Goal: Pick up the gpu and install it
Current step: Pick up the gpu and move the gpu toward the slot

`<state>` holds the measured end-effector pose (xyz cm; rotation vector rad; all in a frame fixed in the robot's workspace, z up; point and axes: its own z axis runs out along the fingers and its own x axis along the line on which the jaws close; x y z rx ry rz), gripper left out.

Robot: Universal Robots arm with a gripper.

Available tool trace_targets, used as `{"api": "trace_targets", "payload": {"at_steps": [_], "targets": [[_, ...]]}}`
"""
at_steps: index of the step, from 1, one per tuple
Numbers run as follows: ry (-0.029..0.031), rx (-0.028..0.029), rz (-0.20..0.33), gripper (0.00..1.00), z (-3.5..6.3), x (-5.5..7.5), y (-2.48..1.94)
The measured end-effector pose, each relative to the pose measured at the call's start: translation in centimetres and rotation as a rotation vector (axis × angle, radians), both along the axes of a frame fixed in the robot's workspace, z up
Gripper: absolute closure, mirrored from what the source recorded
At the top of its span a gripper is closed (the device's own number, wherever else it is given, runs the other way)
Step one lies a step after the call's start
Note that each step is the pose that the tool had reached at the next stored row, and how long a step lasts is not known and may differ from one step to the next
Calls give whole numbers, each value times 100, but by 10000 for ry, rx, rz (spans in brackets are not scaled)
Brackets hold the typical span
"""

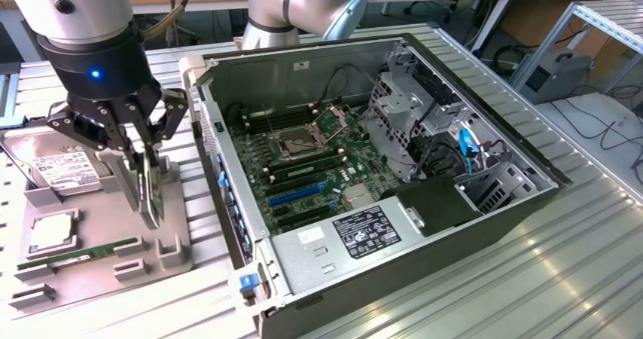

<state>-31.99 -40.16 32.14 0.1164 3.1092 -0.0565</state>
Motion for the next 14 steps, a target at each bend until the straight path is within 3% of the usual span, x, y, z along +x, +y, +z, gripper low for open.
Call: {"api": "trace_targets", "payload": {"at_steps": [14], "targets": [[1,-1,1,73,125,0,2]]}}
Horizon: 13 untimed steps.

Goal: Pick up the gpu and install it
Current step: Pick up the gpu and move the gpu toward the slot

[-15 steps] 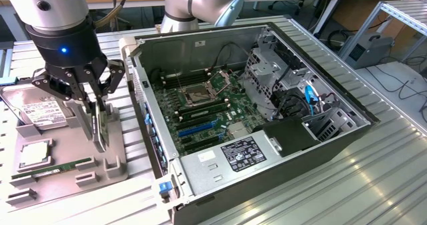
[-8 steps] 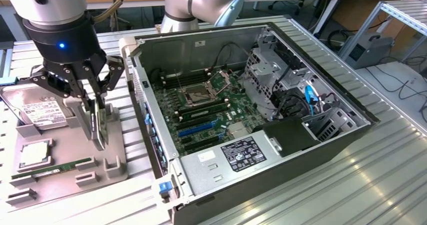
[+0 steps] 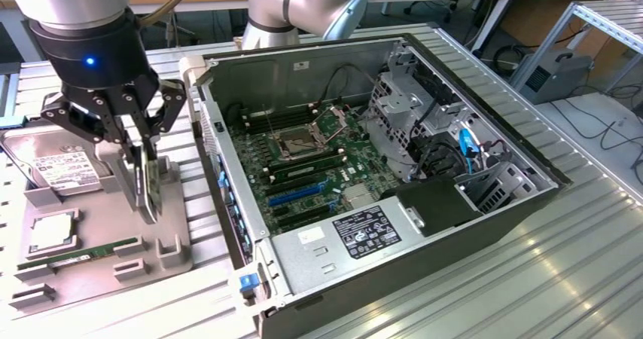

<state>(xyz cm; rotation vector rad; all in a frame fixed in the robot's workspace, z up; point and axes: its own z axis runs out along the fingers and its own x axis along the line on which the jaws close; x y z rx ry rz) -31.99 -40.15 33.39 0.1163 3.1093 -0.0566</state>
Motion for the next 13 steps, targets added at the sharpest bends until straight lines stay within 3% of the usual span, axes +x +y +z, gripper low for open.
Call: {"api": "trace_targets", "payload": {"at_steps": [13], "targets": [[0,0,0,73,135,0,4]]}}
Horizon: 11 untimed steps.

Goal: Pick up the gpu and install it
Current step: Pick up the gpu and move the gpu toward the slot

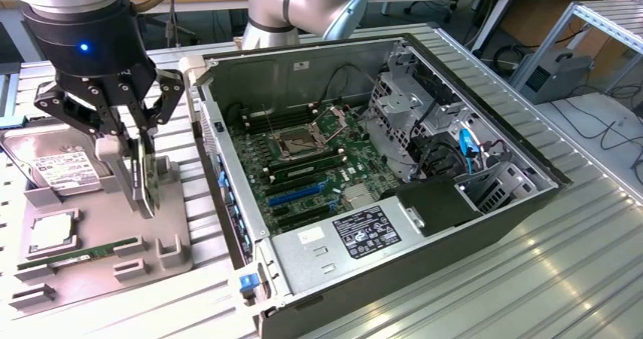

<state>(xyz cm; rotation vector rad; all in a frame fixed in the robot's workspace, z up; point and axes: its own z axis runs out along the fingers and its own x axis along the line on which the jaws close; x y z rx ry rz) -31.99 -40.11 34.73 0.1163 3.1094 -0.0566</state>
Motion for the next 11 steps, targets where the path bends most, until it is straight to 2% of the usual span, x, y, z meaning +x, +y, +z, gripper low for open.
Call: {"api": "trace_targets", "payload": {"at_steps": [11], "targets": [[0,0,0,73,108,1,3]]}}
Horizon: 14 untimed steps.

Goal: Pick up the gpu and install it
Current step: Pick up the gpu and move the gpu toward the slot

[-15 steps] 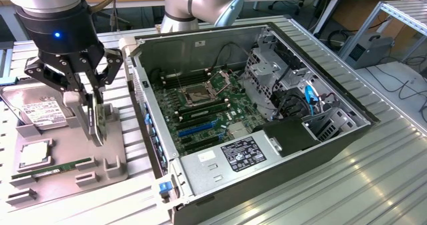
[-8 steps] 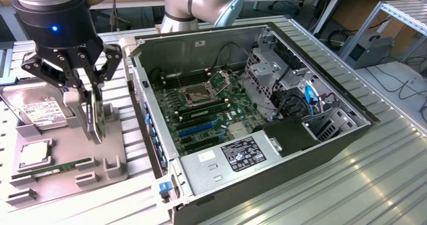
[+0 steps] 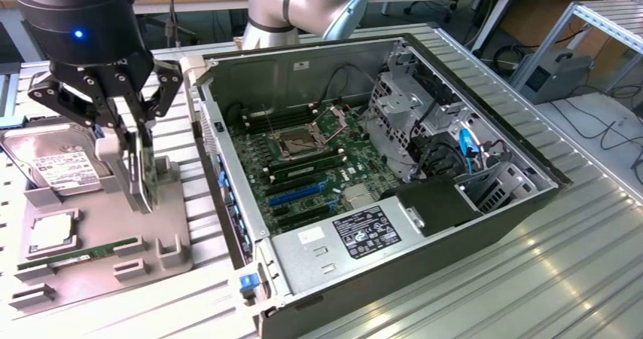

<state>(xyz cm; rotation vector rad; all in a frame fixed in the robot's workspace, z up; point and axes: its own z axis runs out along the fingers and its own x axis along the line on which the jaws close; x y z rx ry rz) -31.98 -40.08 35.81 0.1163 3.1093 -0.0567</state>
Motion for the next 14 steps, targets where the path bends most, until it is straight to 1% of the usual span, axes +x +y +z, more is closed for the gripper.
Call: {"api": "trace_targets", "payload": {"at_steps": [14], "targets": [[0,-3,0,73,140,1,4]]}}
